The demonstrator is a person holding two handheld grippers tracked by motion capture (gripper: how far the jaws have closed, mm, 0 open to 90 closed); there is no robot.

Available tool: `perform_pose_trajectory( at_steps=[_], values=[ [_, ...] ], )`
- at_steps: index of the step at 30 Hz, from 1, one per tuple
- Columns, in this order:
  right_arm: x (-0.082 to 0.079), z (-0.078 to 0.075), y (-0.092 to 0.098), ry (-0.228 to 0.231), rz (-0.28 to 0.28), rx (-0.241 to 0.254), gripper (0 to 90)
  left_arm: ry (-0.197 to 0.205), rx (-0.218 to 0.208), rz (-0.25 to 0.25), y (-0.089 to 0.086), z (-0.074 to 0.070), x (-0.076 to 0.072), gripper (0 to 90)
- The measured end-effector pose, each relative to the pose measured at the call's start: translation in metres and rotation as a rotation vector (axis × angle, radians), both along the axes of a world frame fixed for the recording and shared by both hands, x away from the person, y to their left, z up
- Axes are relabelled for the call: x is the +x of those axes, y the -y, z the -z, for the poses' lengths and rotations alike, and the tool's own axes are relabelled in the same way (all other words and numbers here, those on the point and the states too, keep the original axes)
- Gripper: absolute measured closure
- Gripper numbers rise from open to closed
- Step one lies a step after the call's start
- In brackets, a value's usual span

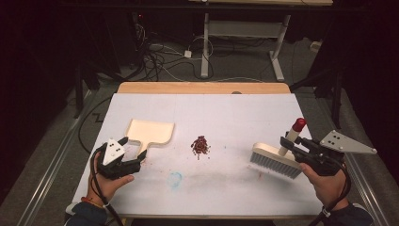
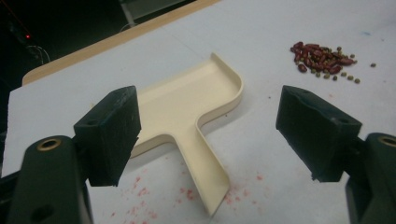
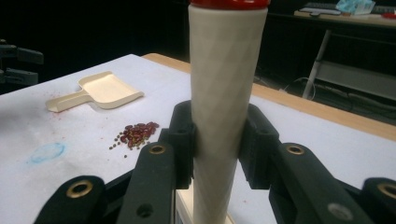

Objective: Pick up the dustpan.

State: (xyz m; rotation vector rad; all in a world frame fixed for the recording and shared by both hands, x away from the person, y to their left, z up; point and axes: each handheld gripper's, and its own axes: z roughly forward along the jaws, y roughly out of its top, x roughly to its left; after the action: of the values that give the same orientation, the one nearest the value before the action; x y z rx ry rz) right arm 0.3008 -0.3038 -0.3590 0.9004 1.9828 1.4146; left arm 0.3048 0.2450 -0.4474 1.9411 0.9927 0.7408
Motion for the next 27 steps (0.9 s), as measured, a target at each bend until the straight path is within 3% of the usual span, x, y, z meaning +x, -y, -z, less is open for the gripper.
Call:
perform_pose_trajectory(
  at_steps=[9,18,22,27],
  values=[
    [0.006,-0.003,-0.004,0.009,-0.027,-0.003,69.6,-0.024,0.034,-0.018,-0.001,0.000,-0.008,20.3],
    [0.011,-0.005,-0.016,0.002,-0.084,-0.009,69.5,-0.089,0.052,-0.110,-0.012,-0.018,-0.023,22.4],
    [0.015,-0.005,-0.020,-0.008,-0.090,-0.008,69.5,-0.131,0.081,-0.140,-0.009,-0.025,-0.016,21.7],
    [0.016,-0.005,-0.025,-0.001,-0.094,-0.016,69.5,-0.211,0.107,-0.132,-0.006,-0.018,0.010,22.0]
  ],
)
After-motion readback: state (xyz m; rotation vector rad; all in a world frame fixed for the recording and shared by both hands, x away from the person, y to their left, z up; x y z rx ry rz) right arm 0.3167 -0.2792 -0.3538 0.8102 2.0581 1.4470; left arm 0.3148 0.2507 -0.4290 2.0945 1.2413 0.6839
